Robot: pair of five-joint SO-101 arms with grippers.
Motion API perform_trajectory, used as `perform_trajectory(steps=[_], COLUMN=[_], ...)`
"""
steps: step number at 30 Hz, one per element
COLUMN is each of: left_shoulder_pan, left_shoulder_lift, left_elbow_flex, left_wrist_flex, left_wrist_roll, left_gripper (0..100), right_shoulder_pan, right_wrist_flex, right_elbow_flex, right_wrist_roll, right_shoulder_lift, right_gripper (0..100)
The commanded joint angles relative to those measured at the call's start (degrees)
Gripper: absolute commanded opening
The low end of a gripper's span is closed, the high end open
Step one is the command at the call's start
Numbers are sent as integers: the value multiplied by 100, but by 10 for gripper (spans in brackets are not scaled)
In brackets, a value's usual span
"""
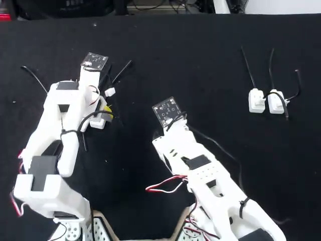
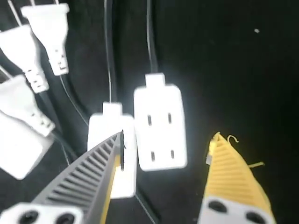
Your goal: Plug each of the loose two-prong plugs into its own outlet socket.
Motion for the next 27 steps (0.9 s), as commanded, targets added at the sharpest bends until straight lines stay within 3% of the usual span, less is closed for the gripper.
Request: perform_trajectory(steps=[1, 11, 16, 20, 27], left_shoulder_pan=[84, 365, 514, 497, 189], left_shoulder_lift=[255, 519, 475, 475, -26], left_elbow_flex=[-330, -268, -303, -295, -576], left_wrist_flex=[-431, -422, 18, 70, 1002], left_wrist_roll=[-9, 18, 229, 229, 396], left_gripper=[296, 288, 176, 24, 30], right_shoulder_pan=[-44, -44, -44, -44, -44], right_wrist_flex=[-149, -149, -149, -149, -149], right_elbow_flex=[-22, -22, -22, -22, -22], right_wrist_roll=[-9, -9, -9, -9, -9], right_shoulder_lift=[-180, -180, -180, -180, -180], right_gripper=[194, 194, 194, 194, 194])
